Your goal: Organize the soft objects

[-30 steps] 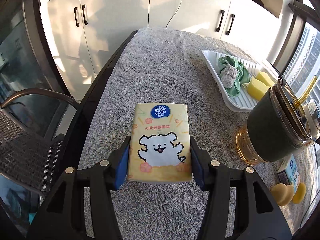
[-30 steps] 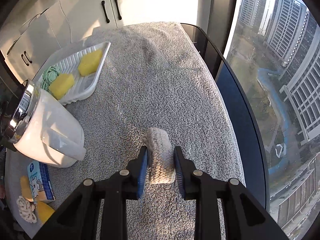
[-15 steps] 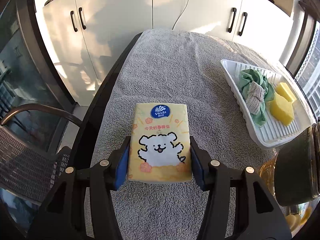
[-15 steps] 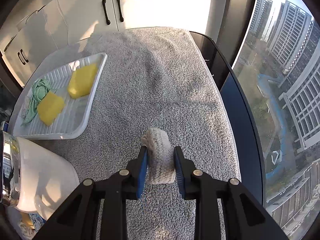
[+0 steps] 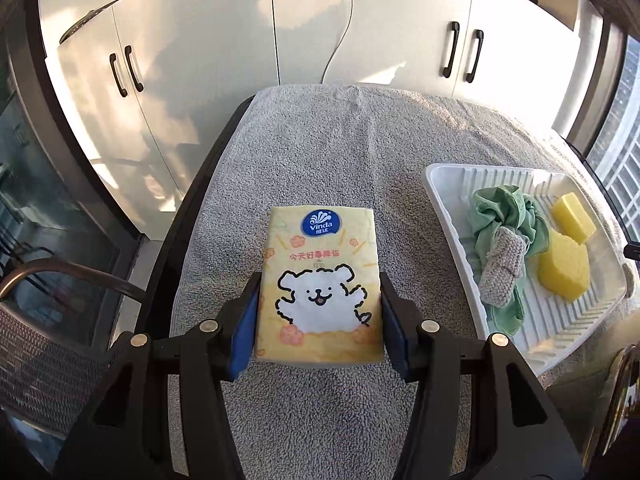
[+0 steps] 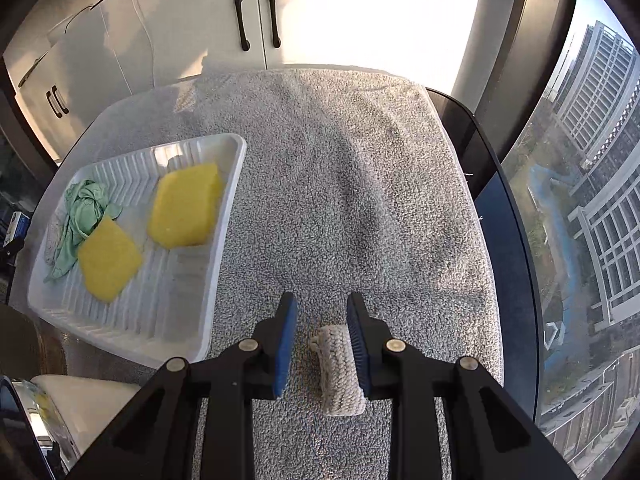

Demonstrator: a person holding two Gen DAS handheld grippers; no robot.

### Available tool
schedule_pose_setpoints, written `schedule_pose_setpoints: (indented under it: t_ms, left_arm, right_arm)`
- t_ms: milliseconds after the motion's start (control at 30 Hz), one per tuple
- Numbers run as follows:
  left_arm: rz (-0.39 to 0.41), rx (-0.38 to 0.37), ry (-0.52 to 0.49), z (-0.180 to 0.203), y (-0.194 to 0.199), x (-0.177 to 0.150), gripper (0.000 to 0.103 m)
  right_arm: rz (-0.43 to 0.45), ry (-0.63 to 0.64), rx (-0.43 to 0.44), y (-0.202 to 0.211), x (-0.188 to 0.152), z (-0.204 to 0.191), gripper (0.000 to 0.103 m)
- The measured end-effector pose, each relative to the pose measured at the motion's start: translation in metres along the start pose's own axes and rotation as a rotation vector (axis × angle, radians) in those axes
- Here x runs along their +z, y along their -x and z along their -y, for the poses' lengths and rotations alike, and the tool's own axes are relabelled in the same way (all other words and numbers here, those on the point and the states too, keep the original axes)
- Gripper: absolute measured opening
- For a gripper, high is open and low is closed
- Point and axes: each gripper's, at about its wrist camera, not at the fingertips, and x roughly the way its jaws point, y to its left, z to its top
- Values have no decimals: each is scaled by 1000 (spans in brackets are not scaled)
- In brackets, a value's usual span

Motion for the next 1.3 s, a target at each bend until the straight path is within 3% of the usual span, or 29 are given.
schedule_pose_setpoints:
  t_ms: [300, 400, 500, 733, 1000, 1100, 1167, 1200, 1300]
  left_arm:
    - [46, -14, -105, 38, -5, 36, 51]
    - [54, -34, -124, 48, -2, 41, 51]
    - [70, -36, -154, 56, 1, 38, 51]
    - [63, -68, -148, 60, 4, 31, 51]
    - [55, -75, -132, 54, 13, 24, 51]
    - [59, -74, -132, 52, 17, 21, 51]
    - [58, -70, -130, 50, 18, 19, 51]
    - [56, -71, -125, 49, 19, 18, 51]
    - [56, -75, -116, 46, 21, 16, 51]
  right_arm:
    - [-1, 64, 69, -12, 35, -29, 28]
    - [4, 80, 35, -10, 38, -34, 29]
    - [10, 67, 16, -3, 27, -24, 39]
    - [-94, 31, -77, -21, -13, 6, 39]
    - [-116, 14, -47, -23, -24, 14, 35]
    - [-110, 17, 20, -20, -32, 14, 46]
    - [-83, 62, -2, -18, -36, 8, 41]
    - [-66, 91, -14, -17, -38, 3, 26]
    - [-36, 128, -14, -8, -41, -4, 25]
